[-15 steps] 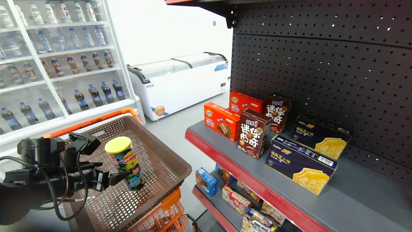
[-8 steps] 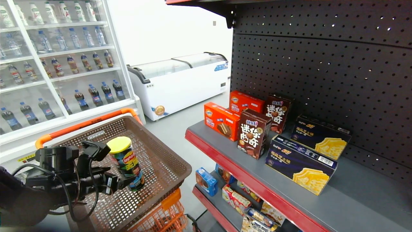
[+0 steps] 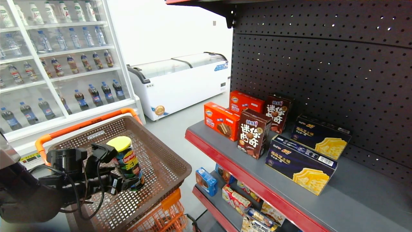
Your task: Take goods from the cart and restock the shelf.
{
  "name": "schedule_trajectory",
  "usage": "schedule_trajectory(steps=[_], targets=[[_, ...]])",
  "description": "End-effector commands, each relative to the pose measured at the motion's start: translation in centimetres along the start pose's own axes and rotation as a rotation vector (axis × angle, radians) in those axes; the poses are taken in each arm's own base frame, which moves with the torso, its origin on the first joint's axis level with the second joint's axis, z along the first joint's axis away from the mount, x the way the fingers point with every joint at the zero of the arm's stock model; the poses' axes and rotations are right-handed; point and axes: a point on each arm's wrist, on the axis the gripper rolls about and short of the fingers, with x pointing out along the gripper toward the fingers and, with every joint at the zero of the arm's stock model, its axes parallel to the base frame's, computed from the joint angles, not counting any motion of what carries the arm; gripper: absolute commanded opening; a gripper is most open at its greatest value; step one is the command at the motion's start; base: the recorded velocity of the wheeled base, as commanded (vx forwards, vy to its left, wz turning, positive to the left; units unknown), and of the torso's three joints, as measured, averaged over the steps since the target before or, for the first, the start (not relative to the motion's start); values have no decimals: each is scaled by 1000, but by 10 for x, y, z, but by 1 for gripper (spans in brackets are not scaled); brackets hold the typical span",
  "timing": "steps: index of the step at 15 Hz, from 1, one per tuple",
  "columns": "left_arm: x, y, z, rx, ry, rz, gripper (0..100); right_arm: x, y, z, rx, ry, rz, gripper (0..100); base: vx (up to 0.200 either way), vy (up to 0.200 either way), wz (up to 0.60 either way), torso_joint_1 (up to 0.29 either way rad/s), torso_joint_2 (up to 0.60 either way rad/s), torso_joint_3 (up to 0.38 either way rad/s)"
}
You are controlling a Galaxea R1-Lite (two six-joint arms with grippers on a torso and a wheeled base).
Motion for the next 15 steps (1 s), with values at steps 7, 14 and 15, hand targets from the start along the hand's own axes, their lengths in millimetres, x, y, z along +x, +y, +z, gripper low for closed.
schedule_trajectory(steps=[7,14,15], targets=[[19,12,16,15,-60,13,100,0,0,0,0,0,0,100,0,0,0,0,0,0],[19,8,17,17,-52,64,0,0,0,0,0,0,0,100,0,0,0,0,0,0],[16,8,21,20,-69,74,0,0,0,0,0,0,0,100,0,0,0,0,0,0]])
